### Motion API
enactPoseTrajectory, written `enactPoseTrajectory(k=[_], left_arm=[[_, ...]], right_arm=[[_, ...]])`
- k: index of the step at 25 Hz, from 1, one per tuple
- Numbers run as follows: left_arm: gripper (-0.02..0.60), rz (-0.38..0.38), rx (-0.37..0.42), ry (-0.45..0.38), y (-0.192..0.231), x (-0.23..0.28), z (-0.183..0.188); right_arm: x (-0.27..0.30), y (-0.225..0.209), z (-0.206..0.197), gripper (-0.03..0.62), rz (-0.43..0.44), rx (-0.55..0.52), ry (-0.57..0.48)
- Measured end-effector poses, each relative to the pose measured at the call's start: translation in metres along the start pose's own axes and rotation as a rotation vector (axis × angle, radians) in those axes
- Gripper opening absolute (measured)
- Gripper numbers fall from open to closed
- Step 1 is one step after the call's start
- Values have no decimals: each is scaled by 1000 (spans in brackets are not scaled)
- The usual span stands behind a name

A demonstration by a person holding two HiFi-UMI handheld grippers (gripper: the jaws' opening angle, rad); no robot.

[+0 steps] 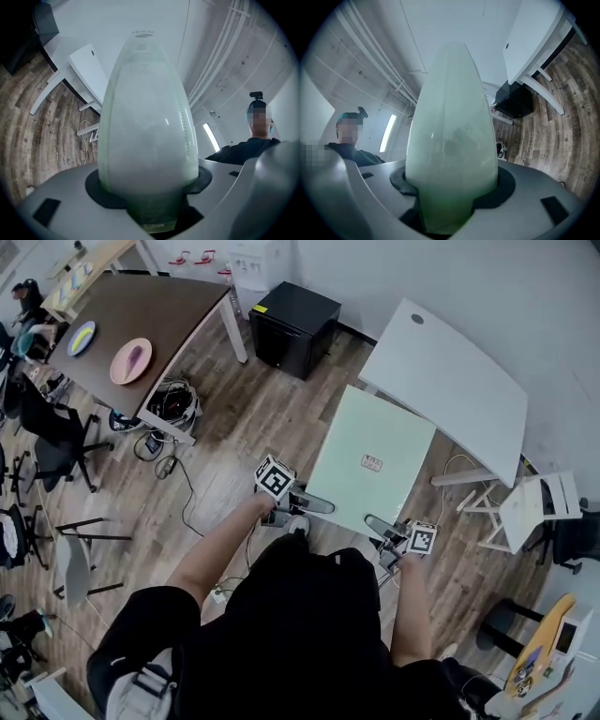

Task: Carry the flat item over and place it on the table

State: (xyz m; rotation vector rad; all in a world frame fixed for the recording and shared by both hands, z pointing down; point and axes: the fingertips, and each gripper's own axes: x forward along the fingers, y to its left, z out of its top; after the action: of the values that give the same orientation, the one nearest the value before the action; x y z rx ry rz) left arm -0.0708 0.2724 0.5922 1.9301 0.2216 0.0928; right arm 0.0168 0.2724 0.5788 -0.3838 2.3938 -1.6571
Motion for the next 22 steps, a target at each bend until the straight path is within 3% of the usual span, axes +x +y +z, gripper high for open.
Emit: enactPoseTrajectory(k=[11, 22], left_arm=[[304, 0, 6, -13, 25, -1, 64], [304, 49, 0, -48, 81, -13, 179]], right_arm=[[9, -30, 59, 302, -18, -18, -8], [35, -86, 172, 302, 15, 15, 5]])
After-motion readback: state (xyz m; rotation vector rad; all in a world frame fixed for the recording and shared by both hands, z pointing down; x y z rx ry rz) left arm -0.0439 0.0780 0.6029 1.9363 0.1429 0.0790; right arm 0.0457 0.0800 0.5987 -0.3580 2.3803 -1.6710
